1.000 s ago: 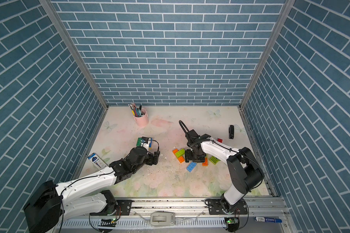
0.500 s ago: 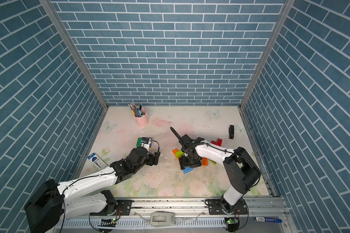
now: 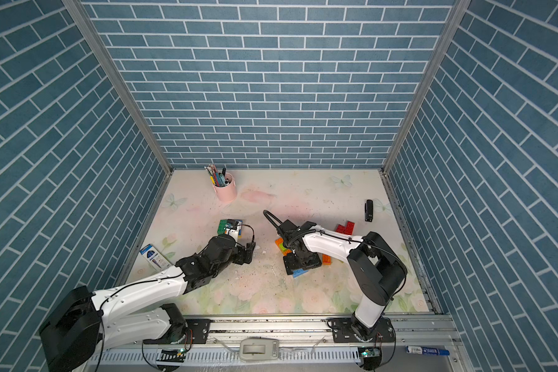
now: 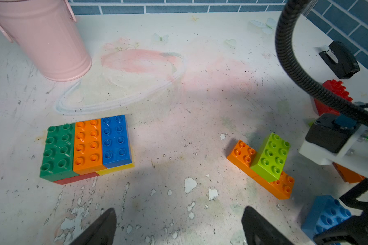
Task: Assemble a rectangle with lego
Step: Pick up the lego brick from the center of the board.
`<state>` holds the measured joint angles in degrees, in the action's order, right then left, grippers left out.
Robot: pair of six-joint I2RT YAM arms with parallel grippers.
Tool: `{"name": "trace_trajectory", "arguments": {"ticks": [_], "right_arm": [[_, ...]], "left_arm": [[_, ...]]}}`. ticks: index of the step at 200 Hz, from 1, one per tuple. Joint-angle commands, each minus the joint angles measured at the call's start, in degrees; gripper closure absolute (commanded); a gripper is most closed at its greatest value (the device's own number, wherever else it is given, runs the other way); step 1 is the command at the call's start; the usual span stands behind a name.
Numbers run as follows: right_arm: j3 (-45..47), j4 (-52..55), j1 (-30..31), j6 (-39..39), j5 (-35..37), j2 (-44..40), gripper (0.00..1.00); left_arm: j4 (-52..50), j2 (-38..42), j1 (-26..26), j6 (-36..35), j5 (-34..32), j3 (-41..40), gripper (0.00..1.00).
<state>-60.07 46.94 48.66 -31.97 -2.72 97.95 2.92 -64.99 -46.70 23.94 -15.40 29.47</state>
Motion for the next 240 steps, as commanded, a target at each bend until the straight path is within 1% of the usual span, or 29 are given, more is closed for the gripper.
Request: {"name": "trace_trajectory", "arguments": {"ticks": [1,38,74,97,155,177,196,220,240], "right_arm": [[-1.2,0.6,0.4,-1.5,1.6,0.9,0.16],[-2.0,1.1,0.4,-0.8,2.1,0.8,0.23],[-2.4,1.3,0.3,-0.8,1.5,1.0,0.22],[-2.5,1.4,0.3,-0.6,1.5,1.3,0.22],[-2.2,1.0,0.4,0.3,2.4,1.8,0.34],[-2.2,0.9,0.3,1.0,2.7,1.7,0.36],[-2.6,1.2,0.3,2.1,2.6,1.2,0.41],[-4.9,4.6,0.3,4.6,2.5,-0.4,0.48],[-7.7,9.6,0.2,8.1,2.3,-3.0,0.53]], "left_arm": [[0.3,-0.7,-0.2,-0.8,-0.2,-0.1,0.06],[0.4,-1.0,-0.2,-1.0,-0.4,-0.1,0.06],[0.8,-1.6,-0.2,-0.7,-0.1,-0.1,0.06],[0.8,-1.6,-0.2,-0.8,-0.1,-0.2,0.06],[0.7,-1.5,-0.2,-1.0,-0.2,-0.1,0.06],[0.7,-1.1,-0.2,-1.1,-0.5,-0.3,0.06],[0.5,-0.8,-0.2,-1.2,-0.9,-0.4,0.06],[-2.0,0.6,-0.1,-2.1,-2.3,0.6,0.06],[-6.5,2.4,1.3,-3.0,-3.1,2.6,0.07]]}}
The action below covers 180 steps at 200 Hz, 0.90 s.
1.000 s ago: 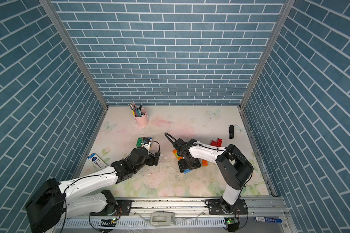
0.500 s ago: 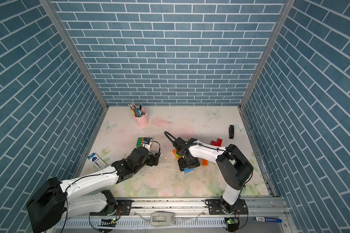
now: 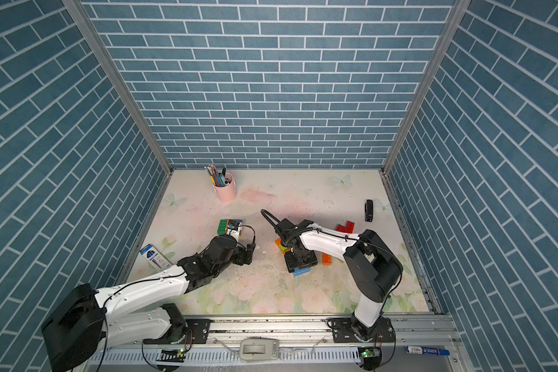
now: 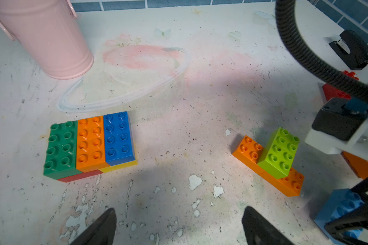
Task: Assemble a rectangle with lego
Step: Pick up the lego brick from the center of the board, then assemble the lego brick with the lego brick.
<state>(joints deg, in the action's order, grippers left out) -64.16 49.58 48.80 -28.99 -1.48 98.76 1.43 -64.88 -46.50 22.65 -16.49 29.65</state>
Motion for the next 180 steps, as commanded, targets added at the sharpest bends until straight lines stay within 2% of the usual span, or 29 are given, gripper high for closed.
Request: {"name": "trace_trajectory", "arguments": {"ticks": [1,38,75,119,180], "right_arm": [[-3.9,7.3,0.0,5.3,1.1,-3.9,0.54],[-15.5,16.8,-1.6,12.7,1.2,-3.1,0.64],[-29.2,18.9,-2.7,18.2,2.8,7.0,0.7],[-41.9,18.9,-5.5,21.9,1.4,16.9,0.77],[-45.8,20.1,-6.3,25.9,-0.8,23.6,0.81]], "left_arm": [[-5.2,2.5,1.3,-1.8,-1.9,2.5,0.06],[-9.0,6.0,5.8,-2.9,0.6,3.5,0.07],[-4.6,6.6,6.2,-4.0,0.8,-0.1,0.06],[1.5,5.2,6.2,-5.8,0.2,-2.9,0.03],[0.3,-3.2,5.1,-12.2,1.5,-0.2,0.03]]}}
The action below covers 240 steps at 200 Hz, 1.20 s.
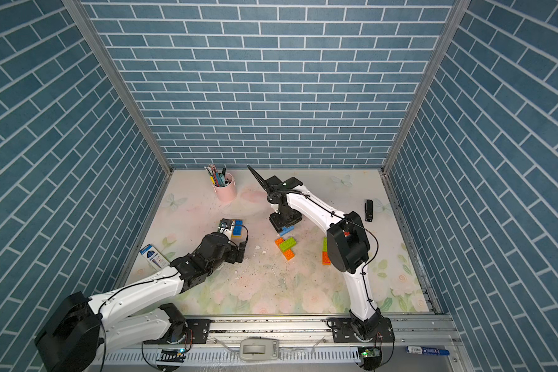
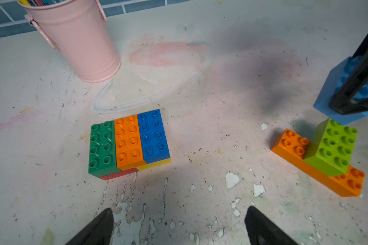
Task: Assemble a rectangle with lego
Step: Assemble the lego brick with the lego brick.
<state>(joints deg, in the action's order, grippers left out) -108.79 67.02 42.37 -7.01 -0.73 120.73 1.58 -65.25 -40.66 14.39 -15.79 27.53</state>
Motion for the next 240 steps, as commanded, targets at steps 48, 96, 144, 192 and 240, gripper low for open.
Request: {"name": "trace_trajectory", "arguments": {"ticks": [48,96,144,192,240], "right_arm": [[-1.3,3.2,0.2,5.5,-2.9,3.4,0.83],[-1.0,3.2,0.2,6.7,-3.9,4.5,0.85],[-1.6,3.6,0.2,7.5,-3.7,6.4,0.86],[-2.7,3.7,0.2,7.4,-3.6,7.4,0.87],[-3.1,3.5,0.3,6.1,-3.6,7.8,0.89]], "left_arm": [[-1.8,-11.9,-8.4,-11.5,-2.0,7.1,0.01],[1.1,-11.8,-8.7,-11.6,0.0,5.8,0.01],[2.5,-9.7,-8.7,-11.3,-1.3,4.0,0.01],[2.5,-9.2,-8.7,-11.1,-2.4,3.5,0.01],[2.9,-9.0,-8.7,-11.1,-2.4,3.2,0.01]]}}
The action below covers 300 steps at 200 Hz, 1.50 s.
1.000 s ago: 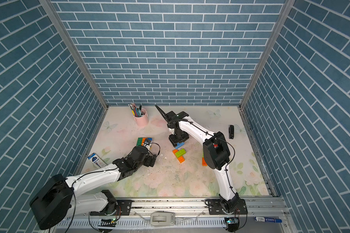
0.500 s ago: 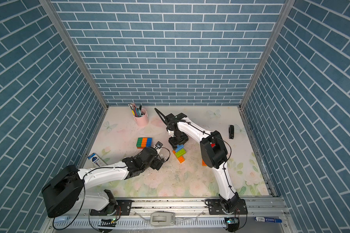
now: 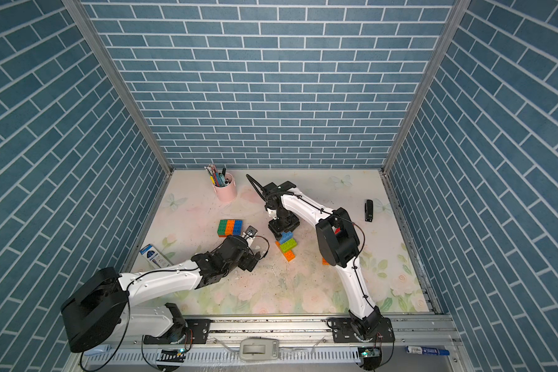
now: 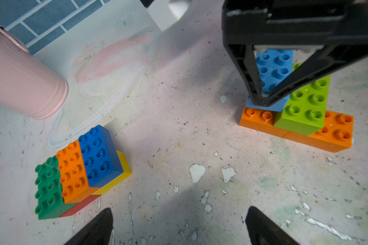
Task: Assemble a rectangle with lego
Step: Assemble the lego brick with the lego brick.
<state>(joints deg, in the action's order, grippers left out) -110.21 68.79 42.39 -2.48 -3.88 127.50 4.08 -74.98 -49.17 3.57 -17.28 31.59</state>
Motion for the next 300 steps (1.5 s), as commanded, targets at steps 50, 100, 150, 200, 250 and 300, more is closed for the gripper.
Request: {"name": "trace_trajectory", "arguments": {"ticks": [50,100,150,200,250,300], "right_arm": [[-0.3,0.0,0.6,-0.5,-0.4,-0.3,0.9],[1.4,-0.7,1.0,-1.8,-0.4,-1.0,0.91],[2.2,-1.5,1.1,-3.1,-0.1,-1.1,0.93],[3.1,-2.0,1.1,-3.6,0.1,-1.1,0.95],[3.8,-2.6,1.2,-4.1,0.8,-1.2,0.96],[6.1,-4.5,1.3,-6.5,1.3,-1.4,1.0]], "left_arm": [[0.7,0.7,-0.2,-0.1,-0.4,-1.3,0.01],[0.8,1.1,-0.2,0.1,-0.5,-1.8,0.01],[0.8,1.6,-0.2,0.3,-0.6,-2.0,0.01],[0.8,1.9,-0.2,0.4,-0.7,-2.2,0.01],[1.0,1.9,-0.2,0.3,-0.7,-2.4,0.01],[1.2,1.8,-0.2,0.4,-0.8,-2.6,0.01]]}}
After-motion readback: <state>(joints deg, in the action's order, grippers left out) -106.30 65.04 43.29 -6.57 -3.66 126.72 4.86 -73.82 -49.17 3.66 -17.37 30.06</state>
